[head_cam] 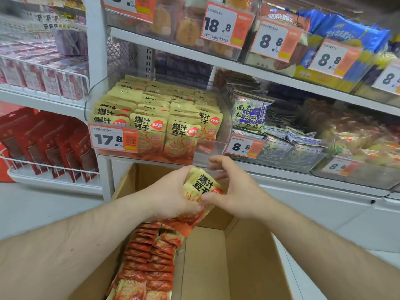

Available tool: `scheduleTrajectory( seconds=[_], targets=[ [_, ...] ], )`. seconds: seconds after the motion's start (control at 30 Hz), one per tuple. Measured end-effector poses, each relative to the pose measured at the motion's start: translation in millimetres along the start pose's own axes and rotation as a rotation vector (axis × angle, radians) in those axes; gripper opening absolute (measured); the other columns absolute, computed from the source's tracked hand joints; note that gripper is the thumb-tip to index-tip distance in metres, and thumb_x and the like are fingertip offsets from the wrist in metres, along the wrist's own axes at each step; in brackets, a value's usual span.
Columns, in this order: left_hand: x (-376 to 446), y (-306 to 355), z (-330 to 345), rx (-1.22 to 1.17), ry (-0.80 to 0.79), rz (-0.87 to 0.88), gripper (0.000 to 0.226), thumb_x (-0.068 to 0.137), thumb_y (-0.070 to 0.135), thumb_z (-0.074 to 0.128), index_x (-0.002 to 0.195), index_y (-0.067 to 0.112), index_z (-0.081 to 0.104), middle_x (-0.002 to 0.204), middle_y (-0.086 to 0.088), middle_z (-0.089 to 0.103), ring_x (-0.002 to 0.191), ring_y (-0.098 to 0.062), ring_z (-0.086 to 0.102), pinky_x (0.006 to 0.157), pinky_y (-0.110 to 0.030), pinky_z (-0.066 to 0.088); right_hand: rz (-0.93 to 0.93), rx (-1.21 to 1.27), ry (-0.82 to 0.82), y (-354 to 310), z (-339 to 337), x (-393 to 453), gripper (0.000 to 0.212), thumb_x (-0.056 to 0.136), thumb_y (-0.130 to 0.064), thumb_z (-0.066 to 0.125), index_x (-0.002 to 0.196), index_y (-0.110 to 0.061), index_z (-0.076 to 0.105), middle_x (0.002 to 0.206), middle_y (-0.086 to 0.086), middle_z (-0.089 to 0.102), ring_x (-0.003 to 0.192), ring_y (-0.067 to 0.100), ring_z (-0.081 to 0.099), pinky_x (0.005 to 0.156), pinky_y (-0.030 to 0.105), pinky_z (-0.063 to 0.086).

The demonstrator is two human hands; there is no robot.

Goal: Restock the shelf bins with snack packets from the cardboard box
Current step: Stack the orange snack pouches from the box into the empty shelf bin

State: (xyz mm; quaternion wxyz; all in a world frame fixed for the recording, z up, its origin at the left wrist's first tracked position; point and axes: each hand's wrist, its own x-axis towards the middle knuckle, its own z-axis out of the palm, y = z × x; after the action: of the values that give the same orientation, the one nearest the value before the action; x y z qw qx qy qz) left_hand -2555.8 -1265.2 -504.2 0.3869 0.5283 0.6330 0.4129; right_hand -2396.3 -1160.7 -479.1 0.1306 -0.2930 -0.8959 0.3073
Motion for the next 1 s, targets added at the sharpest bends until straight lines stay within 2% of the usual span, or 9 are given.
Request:
scheduleTrajectory(
  seconds=[0.1,0.2,0.4,0.5,0.6,0.67,0.73,0.8,1.0],
  targets=[
    [3,1,3,0.076,-0.054,0.065,0.065,0.074,0.008,0.083,0.121,0.029,0.045,0.107,0.004,0.065,0.093,-0.006,0.065,0.082,-0.026,0.055,-0.001,0.015,-0.039,4,-1,0,0.069,0.077,-0.025,0.081,0.135,-0.035,0.045,0.118,-0.011,0.065,0.112,0.006,0.060,0.101,0.036,0.047],
    [3,5,3,0.167,-0.098,0.095,0.070,0.077,0.013,0.081,0.126,0.030,0.034,0.106,0.009,0.060,0.093,-0.002,0.061,0.079,-0.020,0.052,-0.003,0.033,-0.044,4,-1,-3,0.065,0.076,-0.026,0.079,0.133,-0.035,0.049,0.115,-0.012,0.069,0.111,0.004,0.062,0.100,0.038,0.048],
    [1,11,0,0.245,-0.160,0.088,0.076,0.082,0.017,0.078,0.130,0.033,0.022,0.111,0.009,0.056,0.101,-0.005,0.060,0.084,-0.024,0.054,0.013,0.071,-0.087,1,-2,-7,0.069,0.074,-0.031,0.074,0.137,-0.035,0.045,0.106,-0.008,0.073,0.096,0.008,0.069,0.090,0.043,0.054],
    [1,13,0,0.284,-0.174,0.088,0.085,0.081,0.019,0.079,0.134,0.034,0.015,0.114,0.009,0.055,0.104,-0.007,0.061,0.089,-0.030,0.054,0.034,0.111,-0.138,-1,-8,-7,0.070,0.077,-0.017,0.081,0.130,-0.041,0.043,0.102,-0.002,0.075,0.091,0.017,0.072,0.087,0.044,0.056],
    [2,18,1,0.323,-0.189,0.101,0.096,0.081,0.019,0.079,0.142,0.033,0.006,0.120,0.013,0.050,0.105,-0.003,0.059,0.089,-0.017,0.050,0.073,0.152,-0.175,-3,-11,-7,0.071,0.074,-0.007,0.082,0.128,-0.033,0.046,0.103,0.002,0.074,0.093,0.020,0.072,0.087,0.045,0.057],
    [1,20,0,0.353,-0.196,0.094,0.104,0.082,0.021,0.079,0.146,0.035,-0.002,0.123,0.012,0.051,0.105,-0.003,0.059,0.089,-0.014,0.047,0.069,0.132,-0.192,-4,-12,-7,0.062,0.071,-0.019,0.083,0.125,-0.023,0.055,0.101,-0.001,0.075,0.093,0.016,0.072,0.086,0.045,0.057],
    [1,21,-1,0.368,-0.212,0.085,0.110,0.082,0.023,0.079,0.149,0.036,-0.007,0.126,0.010,0.052,0.107,-0.006,0.059,0.092,-0.017,0.046,0.053,0.079,-0.202,-5,-13,-7,0.045,0.068,-0.033,0.079,0.109,-0.022,0.064,0.094,-0.001,0.075,0.088,0.018,0.071,0.083,0.046,0.056],
    [2,22,-2,0.369,-0.238,0.076,0.112,0.081,0.023,0.080,0.150,0.036,-0.008,0.126,0.009,0.055,0.108,-0.008,0.059,0.093,-0.019,0.046,0.046,0.057,-0.192,-5,-14,-7,0.036,0.069,-0.036,0.076,0.099,-0.019,0.066,0.090,0.001,0.075,0.086,0.023,0.070,0.079,0.048,0.055],
    [6,22,-6,0.388,-0.224,0.082,0.113,0.079,0.024,0.081,0.150,0.040,-0.006,0.123,0.009,0.059,0.109,-0.010,0.060,0.099,-0.028,0.048,0.075,-0.009,-0.179,-9,-14,-5,0.043,0.062,-0.052,0.070,0.094,-0.023,0.066,0.087,0.000,0.075,0.083,0.024,0.071,0.077,0.049,0.056]
  ],
)
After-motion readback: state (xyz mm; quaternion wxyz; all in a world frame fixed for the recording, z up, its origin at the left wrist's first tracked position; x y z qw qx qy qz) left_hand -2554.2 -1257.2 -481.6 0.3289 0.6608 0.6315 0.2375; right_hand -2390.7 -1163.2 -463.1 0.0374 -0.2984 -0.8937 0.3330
